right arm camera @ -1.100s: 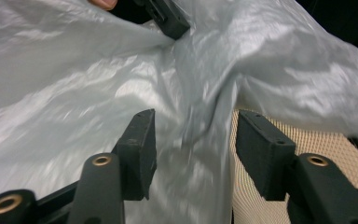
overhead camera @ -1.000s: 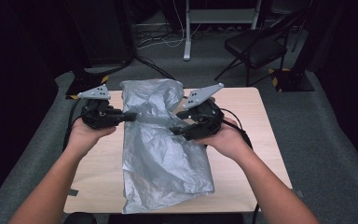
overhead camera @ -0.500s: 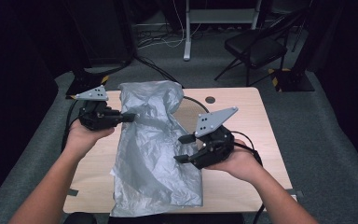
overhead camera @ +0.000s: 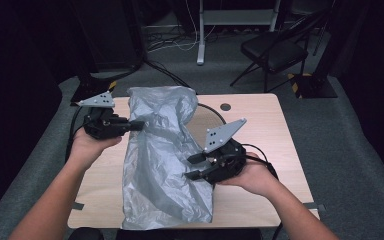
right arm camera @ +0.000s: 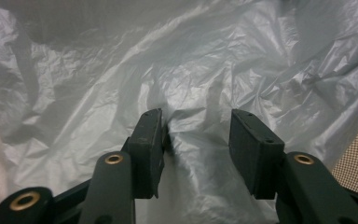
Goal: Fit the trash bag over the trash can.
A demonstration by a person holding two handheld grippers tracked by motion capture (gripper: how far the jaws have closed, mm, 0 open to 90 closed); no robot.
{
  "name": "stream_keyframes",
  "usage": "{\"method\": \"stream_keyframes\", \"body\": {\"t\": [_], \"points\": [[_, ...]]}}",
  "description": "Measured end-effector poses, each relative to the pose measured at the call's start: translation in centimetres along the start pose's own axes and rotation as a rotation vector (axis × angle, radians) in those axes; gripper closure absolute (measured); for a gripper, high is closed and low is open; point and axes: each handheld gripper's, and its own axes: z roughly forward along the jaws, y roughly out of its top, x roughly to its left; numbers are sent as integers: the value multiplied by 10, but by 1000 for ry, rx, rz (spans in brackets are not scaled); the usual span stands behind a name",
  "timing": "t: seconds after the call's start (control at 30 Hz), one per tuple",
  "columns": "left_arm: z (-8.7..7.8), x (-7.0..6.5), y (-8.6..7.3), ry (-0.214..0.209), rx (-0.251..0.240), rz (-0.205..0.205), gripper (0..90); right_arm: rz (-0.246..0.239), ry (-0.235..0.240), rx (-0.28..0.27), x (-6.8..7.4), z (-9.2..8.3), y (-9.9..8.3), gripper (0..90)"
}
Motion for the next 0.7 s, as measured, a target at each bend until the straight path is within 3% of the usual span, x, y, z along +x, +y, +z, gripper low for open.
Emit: {"method": "stream_keyframes", "body": {"t": [0.13,0.17,0.27,0.37,0.43,0.57,0.7], "points": [[0,0,0,-3,0,1,846,-13,7,20,1,2,-1,619],[0,0,1,-4,0,1,846,-23,18,20,2,1,0,679],[0,0,2,-3,-2,2,846,-35,24,10,3,-2,3,726],[-1,0,5,-11,-5,5,847,-55,42,-15,4,-8,8,846],[-1,-1,6,-9,-7,7,847,-67,29,-18,5,-10,9,883],[-1,-1,9,-3,-10,12,848,-62,30,-18,3,-11,9,889],[-3,2,11,3,-23,0,848,-59,-14,-14,-4,-14,12,893]]}}
